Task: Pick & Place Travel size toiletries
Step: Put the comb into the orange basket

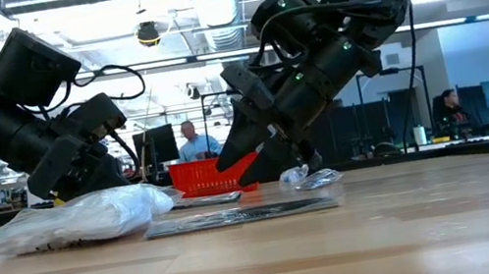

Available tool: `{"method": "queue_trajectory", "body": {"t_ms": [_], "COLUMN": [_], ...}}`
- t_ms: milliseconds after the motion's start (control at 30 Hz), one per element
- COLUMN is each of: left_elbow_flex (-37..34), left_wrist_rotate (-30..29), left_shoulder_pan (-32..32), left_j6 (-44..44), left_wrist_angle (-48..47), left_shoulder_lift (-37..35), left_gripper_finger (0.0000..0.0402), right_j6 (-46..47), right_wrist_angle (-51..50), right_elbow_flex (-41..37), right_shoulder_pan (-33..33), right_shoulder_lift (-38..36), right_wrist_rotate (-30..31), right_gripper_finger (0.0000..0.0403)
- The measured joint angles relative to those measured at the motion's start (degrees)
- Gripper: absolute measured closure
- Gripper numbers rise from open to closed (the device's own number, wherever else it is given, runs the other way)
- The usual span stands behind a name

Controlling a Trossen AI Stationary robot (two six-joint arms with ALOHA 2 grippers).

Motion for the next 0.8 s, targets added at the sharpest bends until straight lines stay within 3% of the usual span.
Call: {"method": "queue_trajectory", "body": {"t_ms": [133, 367, 600, 800], "left_elbow_flex": [0.01, 0.02, 0.02, 0.02], "left_wrist_rotate": [0.0, 0.02, 0.02, 0.02], "left_shoulder_pan": [0.0, 0.0, 0.0, 0.0], "left_j6": [0.27, 0.43, 0.43, 0.41], "left_wrist_angle": [0.0, -0.04, -0.15, -0.15], "left_shoulder_lift": [0.0, 0.02, 0.02, 0.02], "left_gripper_finger": [0.0402, 0.0402, 0.0402, 0.0402], "right_j6": [-0.02, -0.93, -3.21, -3.23], "right_wrist_angle": [0.12, -4.42, -8.9, -8.94], "right_elbow_flex": [1.45, 11.1, 14.12, 14.02], "right_shoulder_pan": [-1.5, 0.04, 1.21, 2.12], "right_shoulder_lift": [2.88, 10.16, 10.16, 10.0], "right_wrist_rotate": [-1.88, -4.62, -5.14, -9.12], "right_gripper_finger": [0.0182, 0.0182, 0.0182, 0.0182]}}
